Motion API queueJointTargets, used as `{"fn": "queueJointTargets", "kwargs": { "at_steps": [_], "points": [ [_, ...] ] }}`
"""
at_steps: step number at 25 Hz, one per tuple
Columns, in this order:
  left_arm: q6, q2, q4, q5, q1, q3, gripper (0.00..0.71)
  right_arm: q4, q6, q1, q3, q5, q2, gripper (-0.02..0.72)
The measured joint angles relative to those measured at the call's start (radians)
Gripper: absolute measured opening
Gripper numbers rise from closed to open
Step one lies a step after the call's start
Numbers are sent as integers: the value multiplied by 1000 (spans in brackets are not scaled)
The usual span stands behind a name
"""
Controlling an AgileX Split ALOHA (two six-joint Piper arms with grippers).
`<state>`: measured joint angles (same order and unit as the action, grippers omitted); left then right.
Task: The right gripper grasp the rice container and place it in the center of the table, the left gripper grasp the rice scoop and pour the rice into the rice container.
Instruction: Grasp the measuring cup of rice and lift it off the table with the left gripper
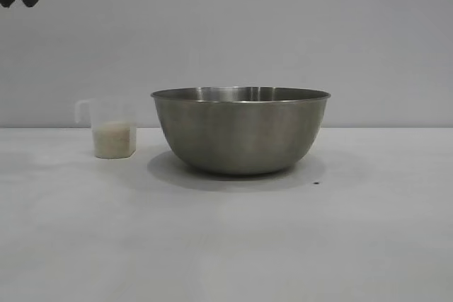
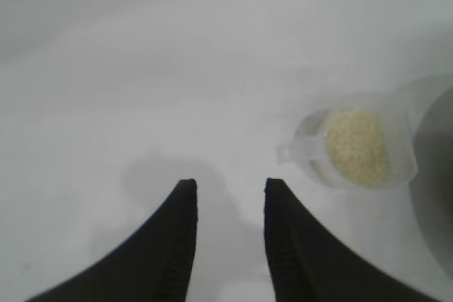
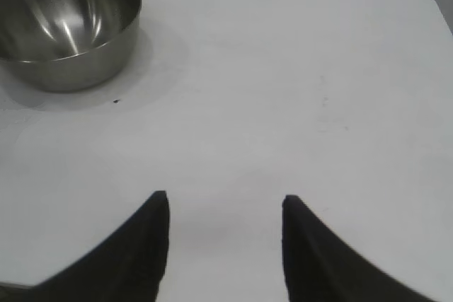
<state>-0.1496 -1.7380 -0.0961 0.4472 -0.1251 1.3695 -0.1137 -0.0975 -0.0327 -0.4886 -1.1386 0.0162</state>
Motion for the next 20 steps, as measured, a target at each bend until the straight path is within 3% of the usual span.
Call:
{"fn": "queueJointTargets", "kwargs": {
  "at_steps": [10,20],
  "points": [
    [-27,-37,-48,-176,0,0,233,0,0,0,0,0,0,315],
    [-83,-107,-53,-308,48,0,233,0,0,0,0,0,0,315]
  ]
}}
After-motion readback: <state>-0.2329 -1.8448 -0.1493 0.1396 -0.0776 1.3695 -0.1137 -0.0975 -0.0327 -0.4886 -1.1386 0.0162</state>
